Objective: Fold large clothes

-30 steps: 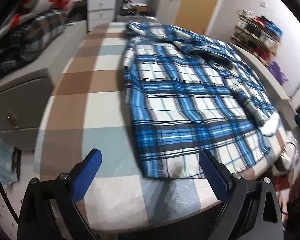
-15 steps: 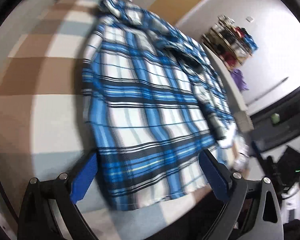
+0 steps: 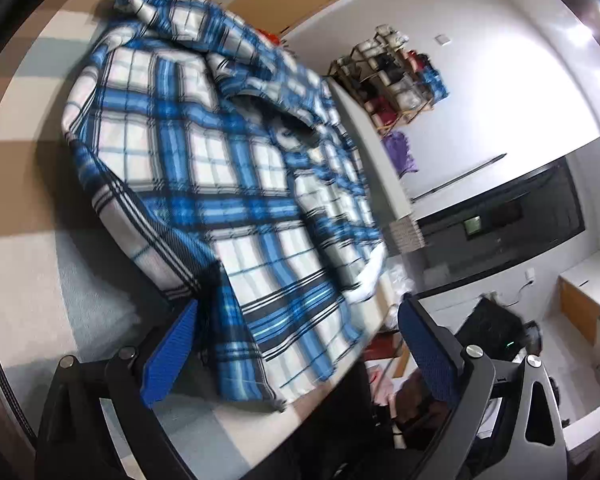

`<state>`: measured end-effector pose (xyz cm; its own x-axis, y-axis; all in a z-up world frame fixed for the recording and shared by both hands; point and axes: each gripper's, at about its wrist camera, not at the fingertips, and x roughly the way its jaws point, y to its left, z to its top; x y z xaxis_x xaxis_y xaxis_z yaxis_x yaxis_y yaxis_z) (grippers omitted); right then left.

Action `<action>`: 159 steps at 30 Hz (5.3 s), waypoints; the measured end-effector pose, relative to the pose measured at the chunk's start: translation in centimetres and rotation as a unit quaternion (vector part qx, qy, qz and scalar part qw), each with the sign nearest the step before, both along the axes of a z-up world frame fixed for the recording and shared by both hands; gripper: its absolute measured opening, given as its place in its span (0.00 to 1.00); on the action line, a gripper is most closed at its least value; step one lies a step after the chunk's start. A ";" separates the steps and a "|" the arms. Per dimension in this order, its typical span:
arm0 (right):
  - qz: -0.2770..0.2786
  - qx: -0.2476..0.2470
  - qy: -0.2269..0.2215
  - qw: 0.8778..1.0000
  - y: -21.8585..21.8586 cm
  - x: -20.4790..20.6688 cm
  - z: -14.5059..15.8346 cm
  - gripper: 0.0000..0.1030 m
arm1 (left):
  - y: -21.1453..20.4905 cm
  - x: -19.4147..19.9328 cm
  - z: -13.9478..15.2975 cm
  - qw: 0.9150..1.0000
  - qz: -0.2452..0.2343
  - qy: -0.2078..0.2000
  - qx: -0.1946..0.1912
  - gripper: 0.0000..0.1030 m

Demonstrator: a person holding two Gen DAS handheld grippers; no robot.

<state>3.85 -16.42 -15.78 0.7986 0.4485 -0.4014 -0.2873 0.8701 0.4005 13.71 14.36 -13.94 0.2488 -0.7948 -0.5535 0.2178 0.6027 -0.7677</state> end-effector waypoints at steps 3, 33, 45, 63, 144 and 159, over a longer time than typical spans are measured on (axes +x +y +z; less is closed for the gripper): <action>0.012 0.017 -0.002 1.000 -0.1 0.0 0.1 1.00 | 0.1 0.0 -1.2 0.999 0.012 0.020 0.027 0.92; -0.169 0.155 0.257 0.939 -27.2 10.2 -6.5 1.00 | 1.3 -1.1 -3.5 0.996 0.075 0.013 0.052 0.04; -0.128 0.334 0.254 0.899 -29.6 13.5 -11.9 1.00 | 2.8 -1.2 -2.2 0.992 0.092 0.008 0.090 0.03; -0.119 0.201 0.173 0.957 -25.6 11.2 -4.9 0.97 | 2.4 -2.2 -2.1 0.986 0.087 -0.001 0.140 0.03; -0.111 -0.243 0.198 0.943 -18.7 28.4 12.4 0.01 | 11.6 21.9 3.0 0.967 0.202 0.155 0.000 0.02; -0.089 -0.217 0.180 0.955 -18.9 33.9 9.8 0.72 | 14.9 21.4 4.2 0.955 0.265 0.132 0.032 0.60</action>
<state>37.80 -35.28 -5.97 0.6215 0.0479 -0.7819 -0.0318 0.9989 0.0359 35.15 29.22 -9.74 0.4525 -0.5587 -0.6950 -0.3265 0.6215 -0.7122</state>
